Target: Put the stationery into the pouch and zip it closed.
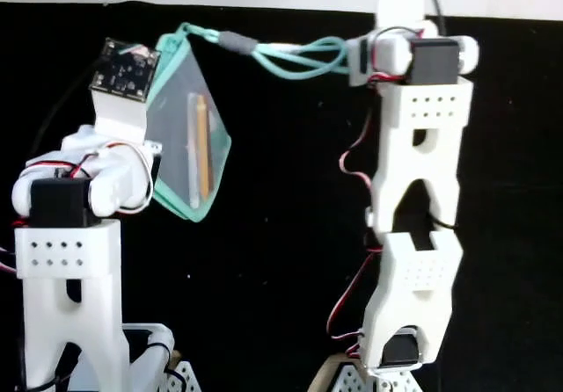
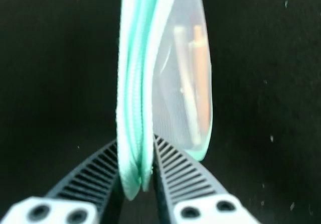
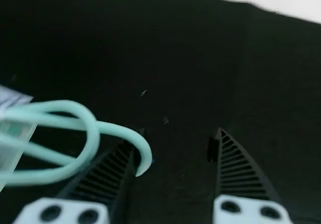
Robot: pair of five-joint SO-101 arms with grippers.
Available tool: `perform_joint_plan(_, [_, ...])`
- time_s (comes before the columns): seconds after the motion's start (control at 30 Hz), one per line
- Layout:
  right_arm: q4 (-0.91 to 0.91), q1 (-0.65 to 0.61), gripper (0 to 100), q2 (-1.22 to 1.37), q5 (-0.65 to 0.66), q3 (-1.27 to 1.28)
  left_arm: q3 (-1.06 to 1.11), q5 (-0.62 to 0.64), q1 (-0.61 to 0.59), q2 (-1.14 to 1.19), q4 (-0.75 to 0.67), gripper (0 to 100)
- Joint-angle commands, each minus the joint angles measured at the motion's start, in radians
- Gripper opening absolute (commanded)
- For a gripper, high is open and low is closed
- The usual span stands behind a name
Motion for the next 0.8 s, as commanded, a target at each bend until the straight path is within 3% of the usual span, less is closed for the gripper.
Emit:
perform_joint_plan(0.0, [0.021,-0.036,19.6,-0.016,-0.049,-0.050,-0.021,0.011,-0.018,-0.008,-0.069,1])
perform_joint_plan(0.13, [0.022,-0.041,19.5,-0.016,-0.157,-0.128,-0.038,0.011,-0.071,-0.005,-0.112,1])
perform_joint_plan(0.33, [0.025,-0.119,19.5,-0.018,-0.189,-0.147,-0.157,0.011,-0.168,0.081,-0.129,1])
perform_joint_plan(0.5, [0.025,-0.171,19.5,-0.018,-0.258,-0.147,-0.245,0.011,-0.177,0.205,-0.124,1])
perform_joint_plan(0.77, [0.025,-0.151,19.5,-0.016,-0.290,-0.145,-0.116,0.089,0.024,0.298,-0.130,1])
